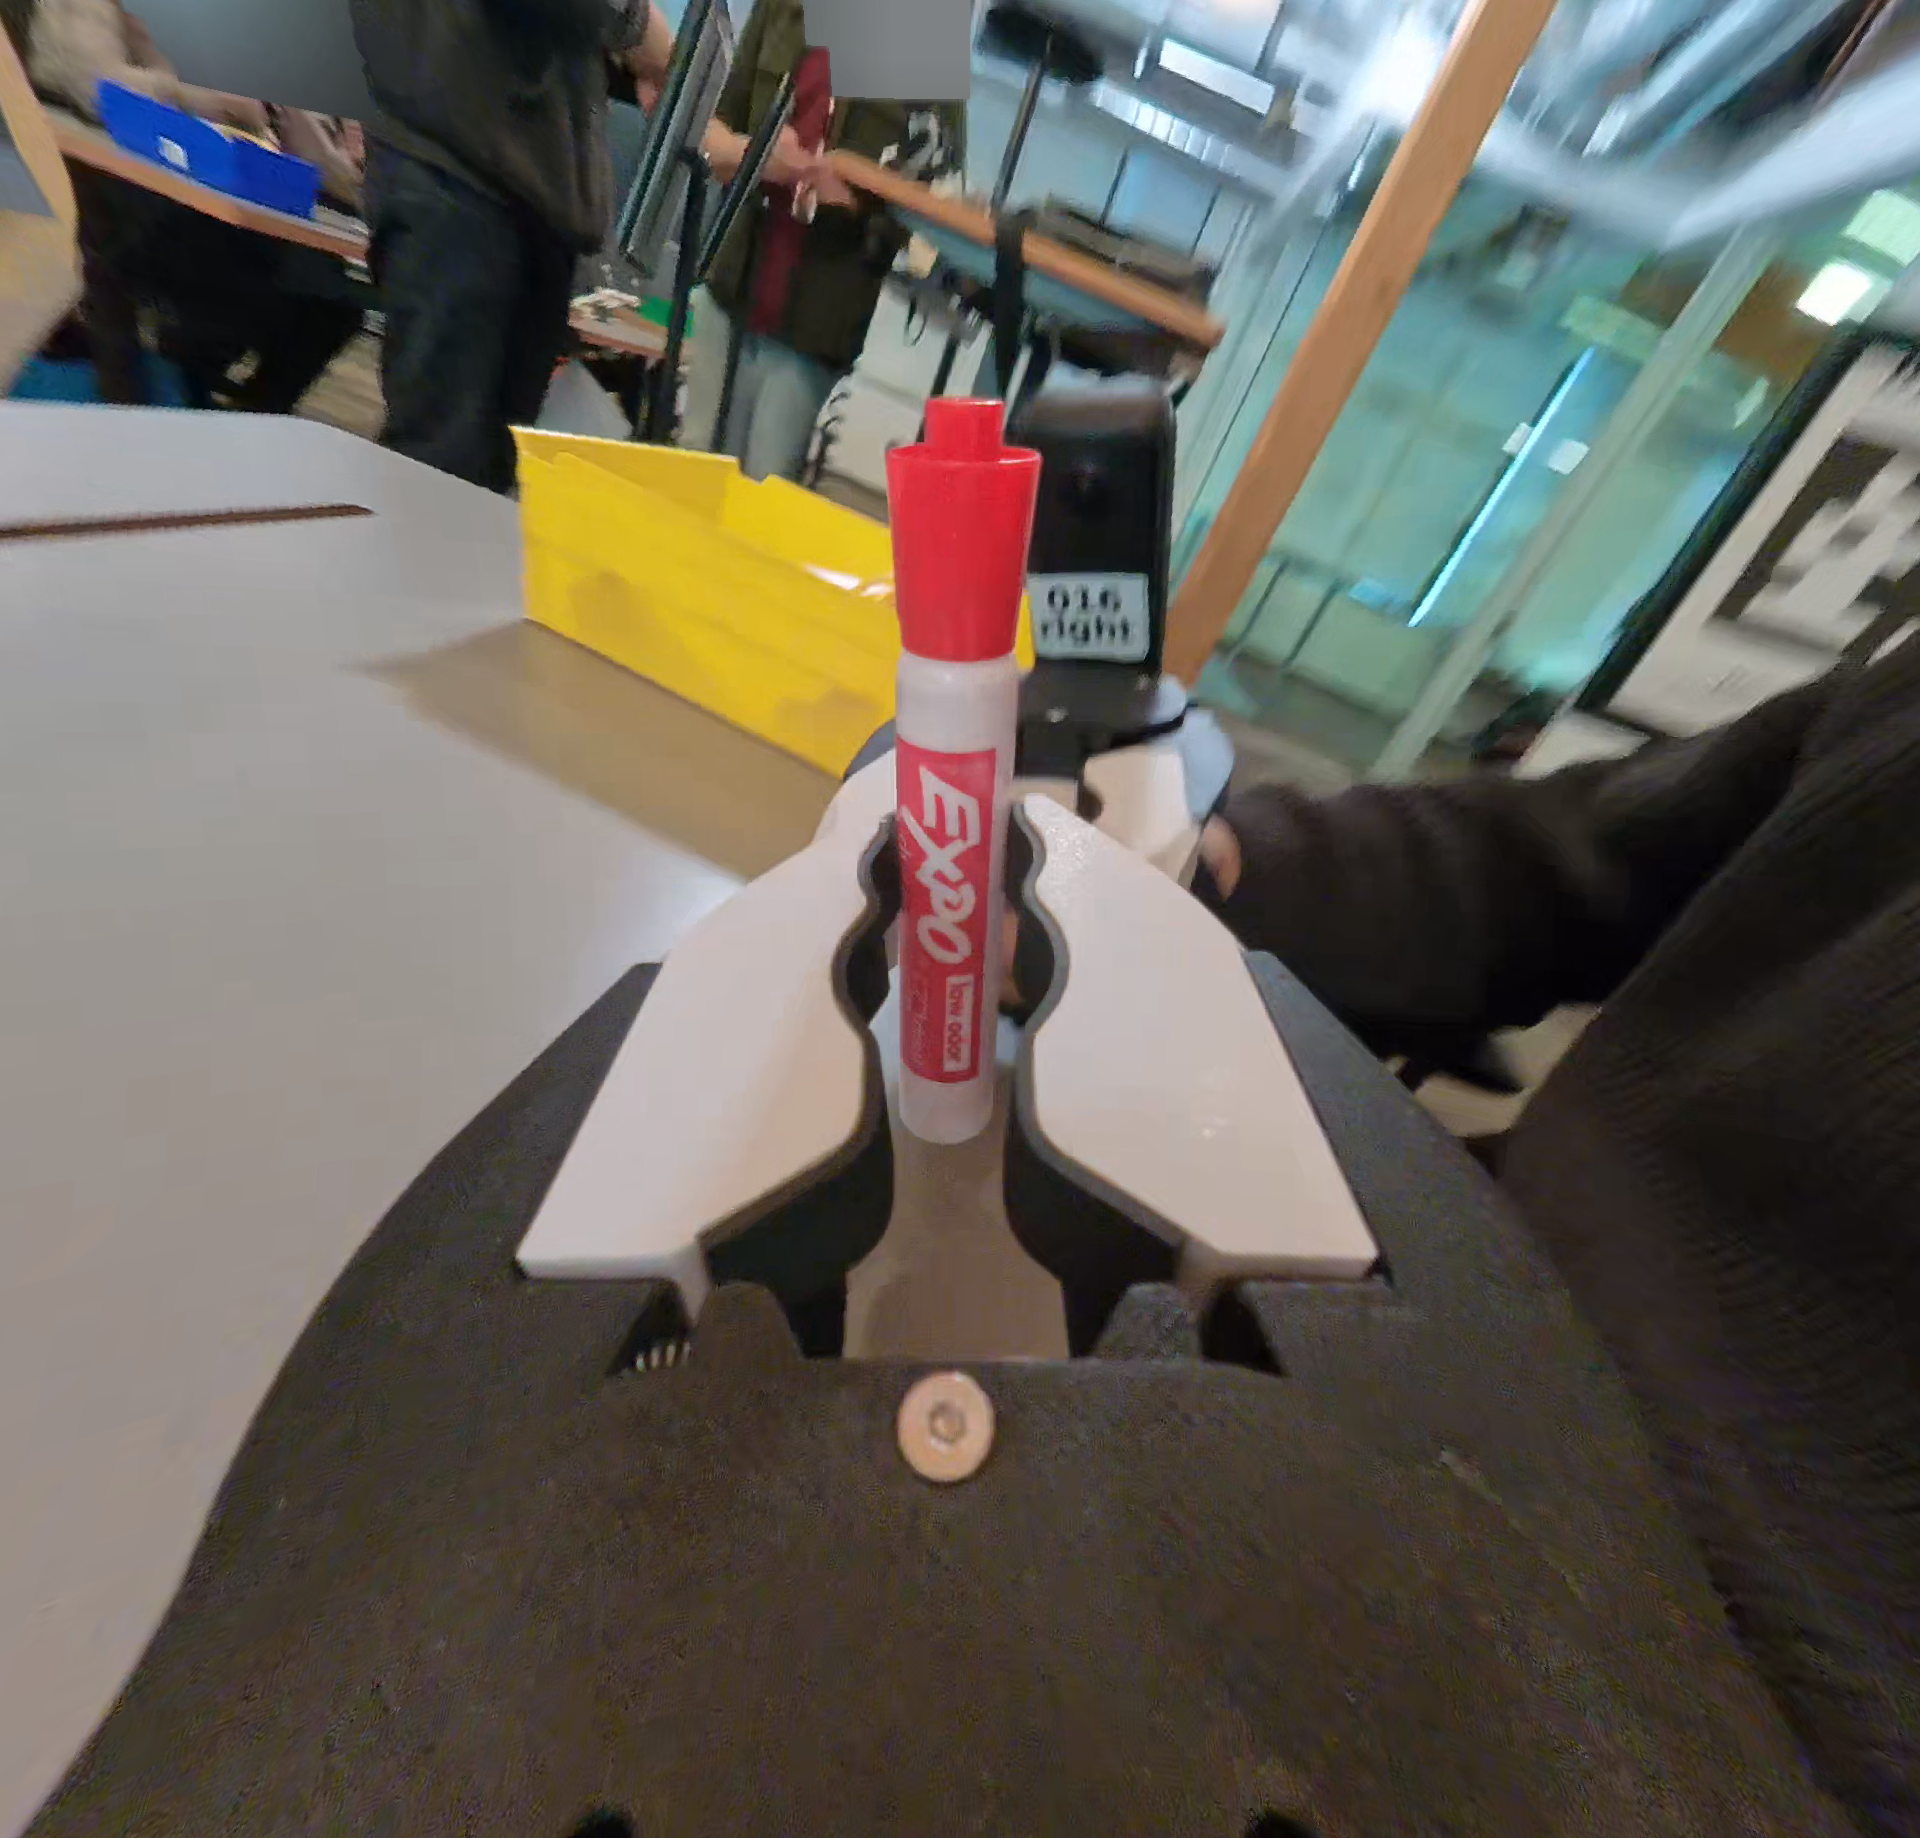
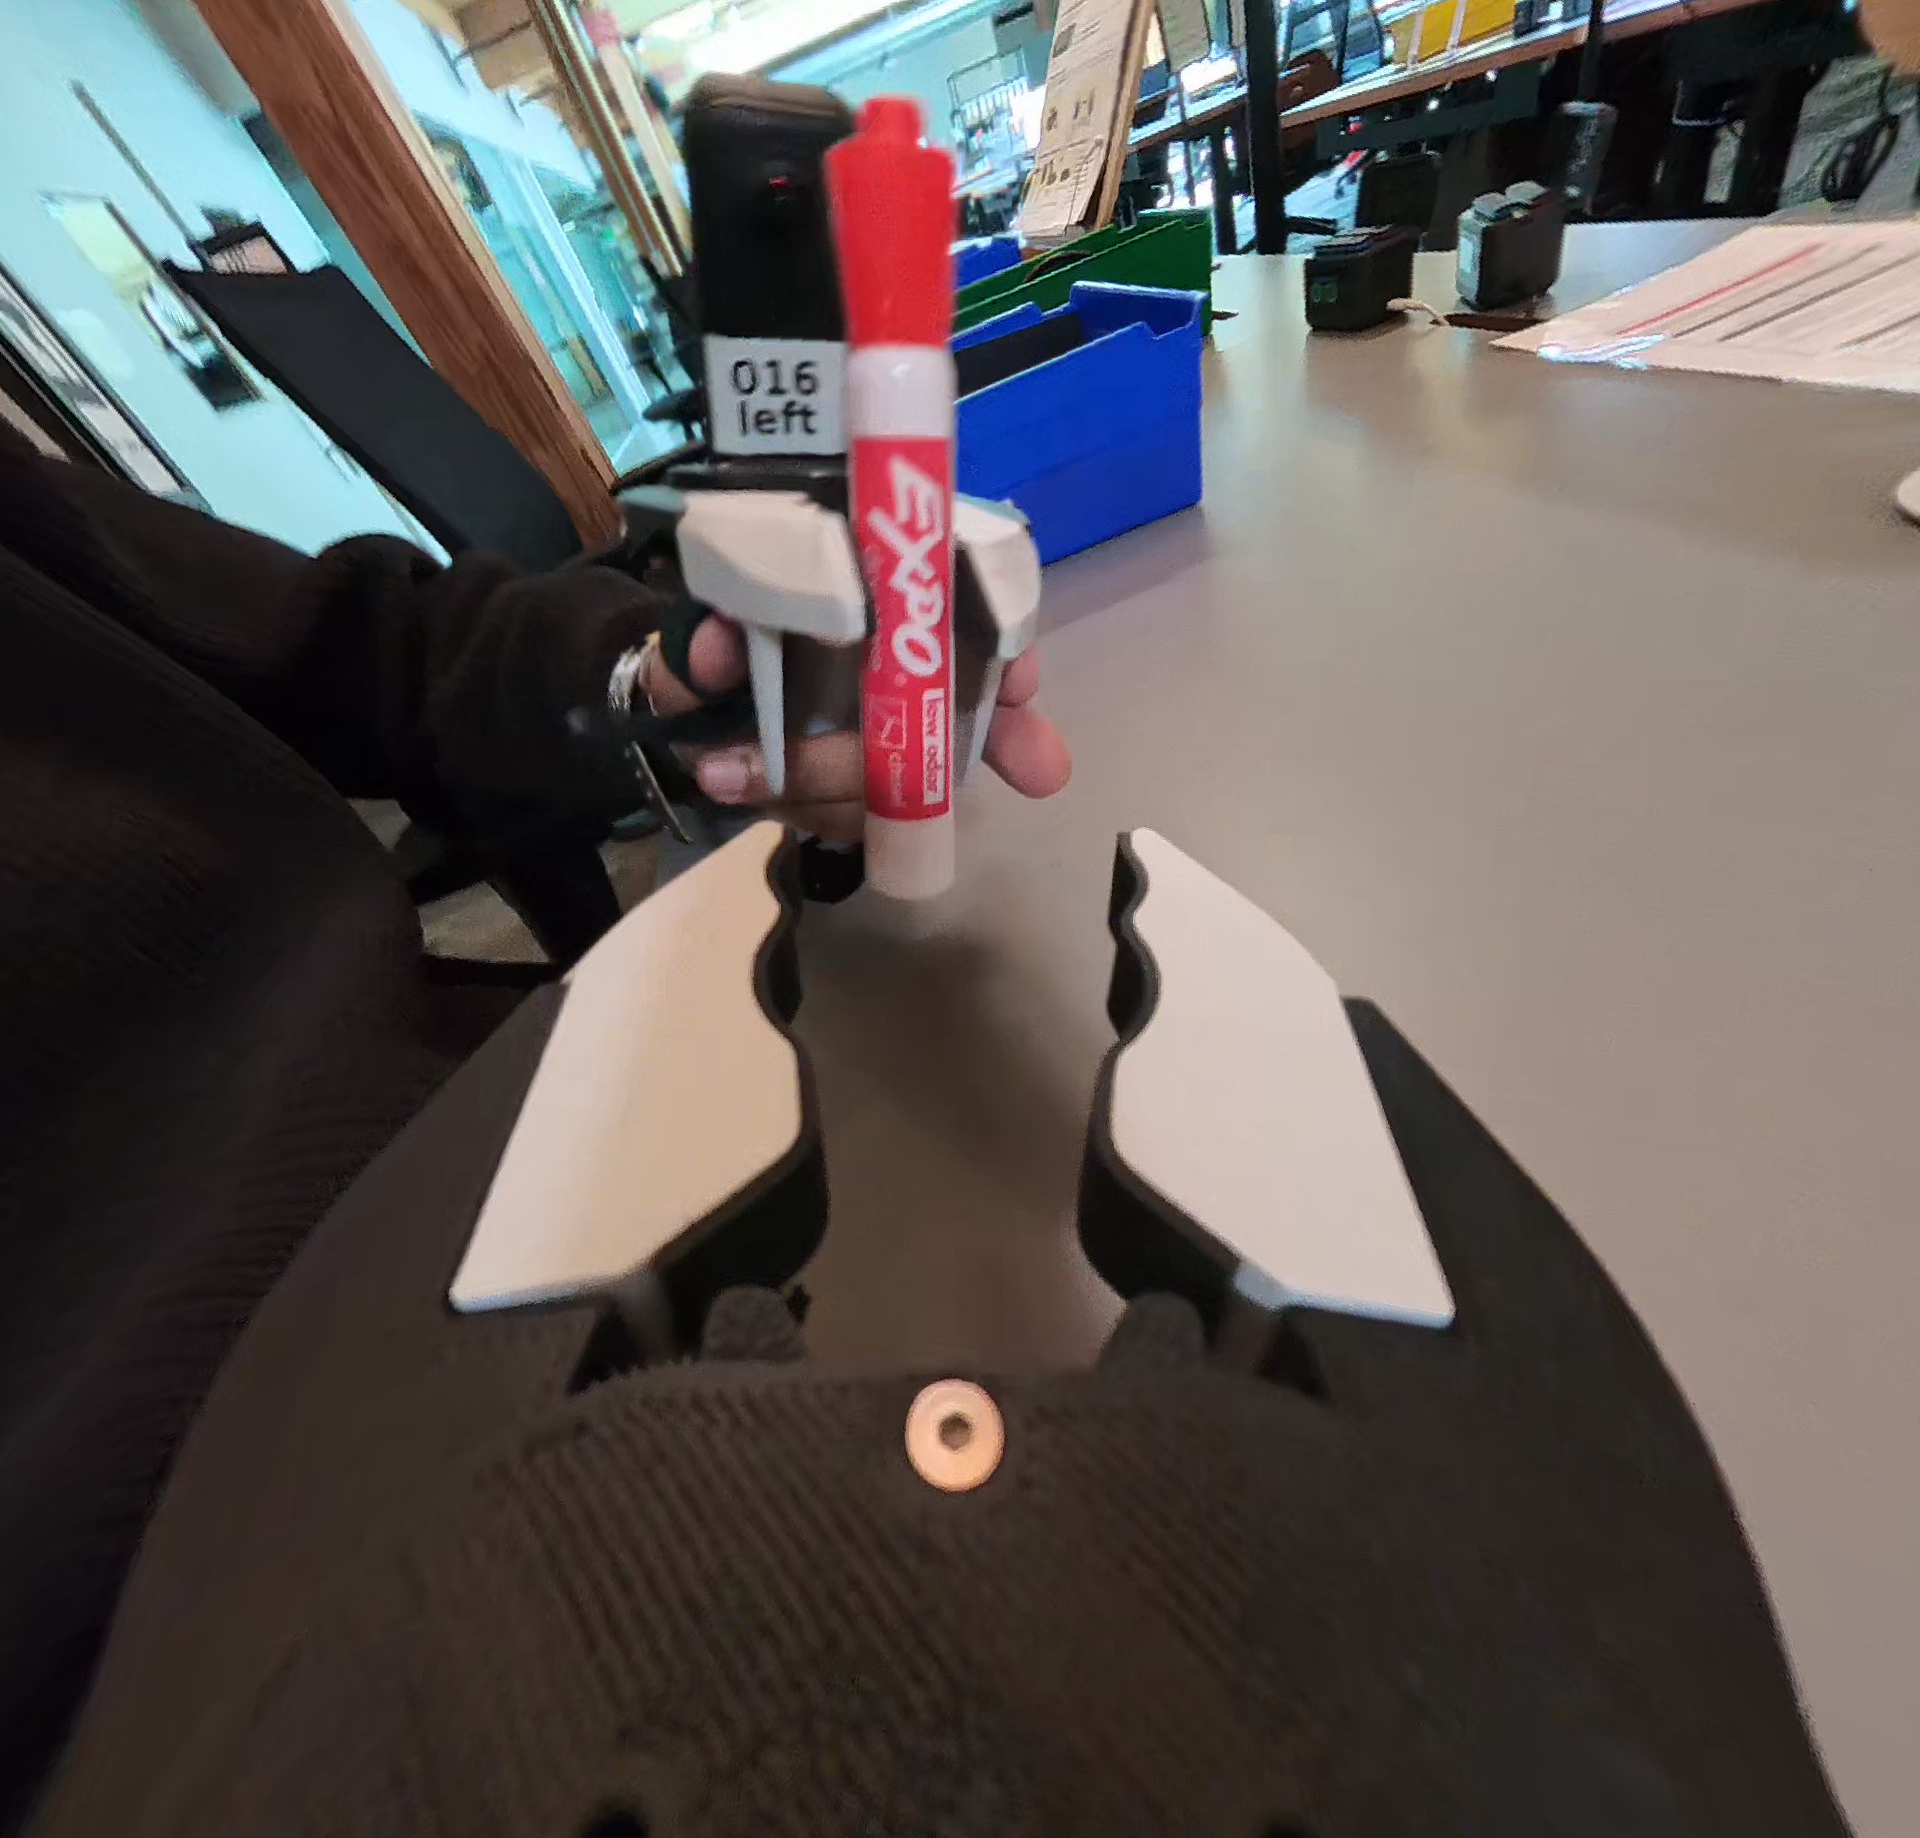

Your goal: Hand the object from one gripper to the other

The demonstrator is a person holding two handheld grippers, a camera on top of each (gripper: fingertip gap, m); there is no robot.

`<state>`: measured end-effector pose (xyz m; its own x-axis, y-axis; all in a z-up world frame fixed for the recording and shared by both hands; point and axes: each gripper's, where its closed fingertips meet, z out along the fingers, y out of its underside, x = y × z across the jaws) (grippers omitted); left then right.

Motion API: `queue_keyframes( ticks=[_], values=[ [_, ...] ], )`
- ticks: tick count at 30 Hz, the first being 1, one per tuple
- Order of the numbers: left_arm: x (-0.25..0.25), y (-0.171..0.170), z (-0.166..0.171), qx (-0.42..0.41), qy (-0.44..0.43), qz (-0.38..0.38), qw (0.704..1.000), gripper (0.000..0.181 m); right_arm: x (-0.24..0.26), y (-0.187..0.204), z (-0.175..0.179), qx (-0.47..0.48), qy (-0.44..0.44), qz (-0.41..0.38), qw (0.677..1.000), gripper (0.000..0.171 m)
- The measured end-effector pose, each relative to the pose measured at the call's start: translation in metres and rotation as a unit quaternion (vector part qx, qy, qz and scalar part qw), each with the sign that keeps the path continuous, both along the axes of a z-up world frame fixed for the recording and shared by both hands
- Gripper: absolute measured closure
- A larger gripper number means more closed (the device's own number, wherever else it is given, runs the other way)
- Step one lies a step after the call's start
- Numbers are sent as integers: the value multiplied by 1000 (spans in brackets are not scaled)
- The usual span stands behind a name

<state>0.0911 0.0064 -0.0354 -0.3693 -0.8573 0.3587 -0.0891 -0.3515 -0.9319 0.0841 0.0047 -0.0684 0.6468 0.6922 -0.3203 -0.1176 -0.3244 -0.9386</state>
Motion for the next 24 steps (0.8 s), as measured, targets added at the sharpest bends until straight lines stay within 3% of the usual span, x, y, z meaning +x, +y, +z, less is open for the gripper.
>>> queue_keyframes(
  ticks=[3,6,13,24],
  values=[
    [-1,2,9,-106,-14,-14,994,159,-11,-4,-3,20,-38,13,999,115],
    [-1,2,12,-160,-22,-20,987,160,-19,-7,-3,36,-57,21,998,121],
    [2,-4,12,-194,-31,-26,980,160,-21,-10,4,39,-32,31,998,148],
    [3,0,8,-178,-19,-19,984,161,-11,-9,5,-12,-3,21,1000,151]
  ],
)
